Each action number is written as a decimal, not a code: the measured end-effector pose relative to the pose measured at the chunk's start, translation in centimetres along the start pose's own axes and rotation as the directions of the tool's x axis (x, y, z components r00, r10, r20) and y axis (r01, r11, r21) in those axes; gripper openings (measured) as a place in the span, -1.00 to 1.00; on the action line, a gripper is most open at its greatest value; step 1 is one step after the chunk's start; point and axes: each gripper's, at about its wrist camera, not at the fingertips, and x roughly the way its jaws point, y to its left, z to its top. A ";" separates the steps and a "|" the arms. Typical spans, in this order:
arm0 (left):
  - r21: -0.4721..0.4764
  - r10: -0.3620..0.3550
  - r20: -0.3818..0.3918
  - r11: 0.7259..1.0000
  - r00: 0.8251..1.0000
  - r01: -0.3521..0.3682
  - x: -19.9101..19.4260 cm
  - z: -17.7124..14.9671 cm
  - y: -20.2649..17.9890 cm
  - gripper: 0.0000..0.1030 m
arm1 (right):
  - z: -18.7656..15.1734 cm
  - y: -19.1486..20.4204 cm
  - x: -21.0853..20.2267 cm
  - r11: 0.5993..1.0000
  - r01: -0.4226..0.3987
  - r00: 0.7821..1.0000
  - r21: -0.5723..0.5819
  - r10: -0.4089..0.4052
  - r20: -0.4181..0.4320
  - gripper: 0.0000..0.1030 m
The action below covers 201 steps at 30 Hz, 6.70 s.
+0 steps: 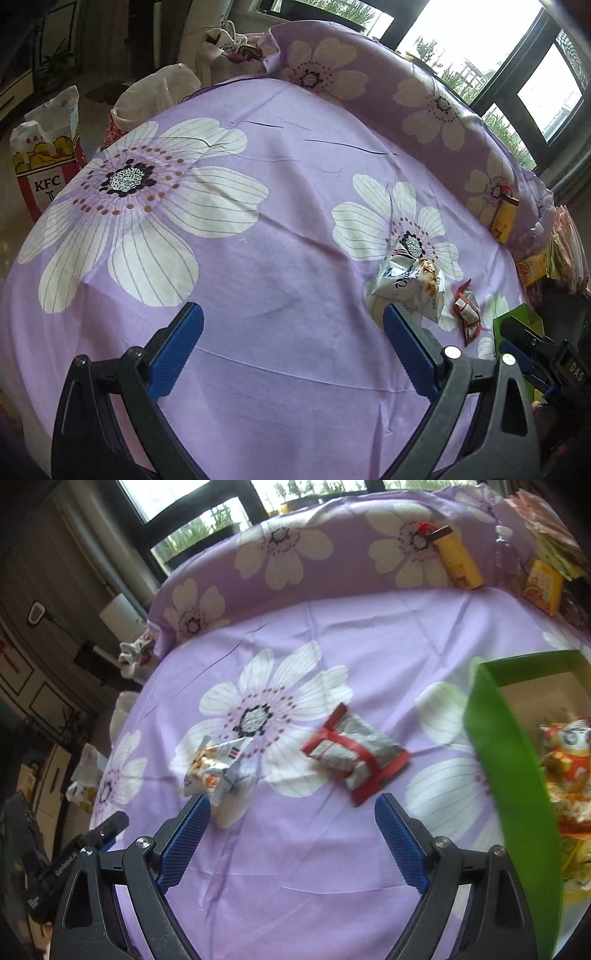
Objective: Organize snacks
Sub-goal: 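Move the right gripper back to the white peanut packet, then grasp the white peanut packet with the right gripper and lift, then carry the peanut packet into the green box and release it, then move the right gripper back to the red-and-white wafer packet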
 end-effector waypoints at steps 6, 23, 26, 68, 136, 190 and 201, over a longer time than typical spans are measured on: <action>-0.016 0.041 -0.020 0.999 0.999 -0.041 0.4 0.2 0.8 0.93 | 1.3 4.5 5.4 1.000 0.011 0.994 -0.011 -0.012 -0.108 0.76; -0.096 -0.001 -0.016 0.995 1.000 -0.001 -0.5 1.9 3.1 0.95 | 2.5 9.4 12.6 0.962 0.238 0.963 -0.135 -0.253 -0.099 0.53; -0.093 -0.001 -0.018 0.996 1.000 0.000 -0.5 1.8 3.0 0.95 | 2.2 9.3 12.3 0.958 0.234 0.962 -0.167 -0.253 -0.102 0.09; 0.145 -0.485 -0.323 0.823 0.813 0.549 2.0 -7.6 -10.1 0.71 | -4.5 -2.9 -2.4 0.995 -0.069 0.995 0.078 0.074 -0.069 0.41; 0.404 -0.482 -0.482 0.618 0.732 0.674 3.8 -14.9 -38.6 0.05 | -1.3 -24.4 -12.2 0.882 0.006 0.988 0.471 -0.078 0.134 0.06; 0.129 -0.134 -0.142 0.980 0.981 0.152 2.4 -3.2 -4.6 0.83 | 0.4 -3.5 -2.3 0.993 0.115 0.993 -0.015 -0.115 0.023 0.55; 0.118 -0.169 -0.180 0.974 0.969 0.192 2.5 -3.1 -4.3 0.94 | 4.4 -1.7 7.6 0.890 0.304 0.917 -0.339 -0.369 -0.148 0.55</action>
